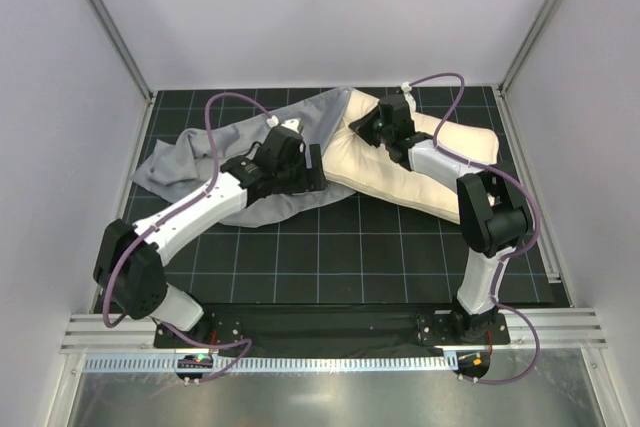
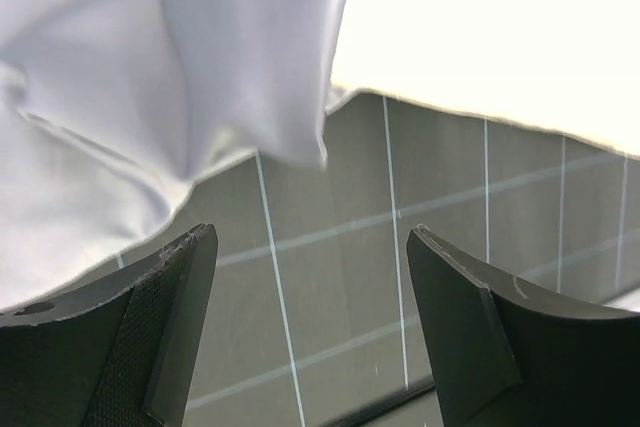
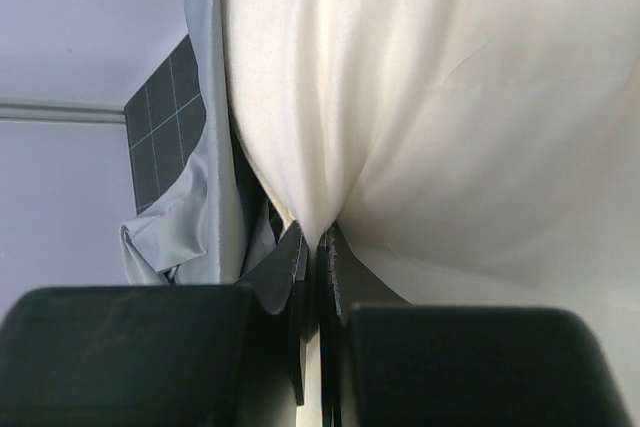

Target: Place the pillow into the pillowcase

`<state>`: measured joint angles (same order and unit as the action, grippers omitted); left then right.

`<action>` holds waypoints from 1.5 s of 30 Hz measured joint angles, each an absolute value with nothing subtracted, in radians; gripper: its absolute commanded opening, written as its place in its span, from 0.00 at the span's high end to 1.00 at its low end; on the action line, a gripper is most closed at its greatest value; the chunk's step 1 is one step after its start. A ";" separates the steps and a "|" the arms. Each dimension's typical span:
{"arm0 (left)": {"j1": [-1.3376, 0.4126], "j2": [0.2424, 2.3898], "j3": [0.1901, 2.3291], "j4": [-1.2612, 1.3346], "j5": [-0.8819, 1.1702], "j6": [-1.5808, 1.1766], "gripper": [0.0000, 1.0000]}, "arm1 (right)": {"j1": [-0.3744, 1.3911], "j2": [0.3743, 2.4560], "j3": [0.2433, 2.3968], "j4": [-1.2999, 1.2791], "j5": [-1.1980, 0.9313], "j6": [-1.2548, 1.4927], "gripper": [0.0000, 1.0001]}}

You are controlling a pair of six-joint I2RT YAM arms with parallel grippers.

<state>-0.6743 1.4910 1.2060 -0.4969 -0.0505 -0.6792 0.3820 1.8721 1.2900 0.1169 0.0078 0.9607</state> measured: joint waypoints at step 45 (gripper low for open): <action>-0.654 1.645 1.554 -0.644 0.376 -0.564 0.37 | 0.613 1.573 1.019 0.107 0.042 0.791 0.64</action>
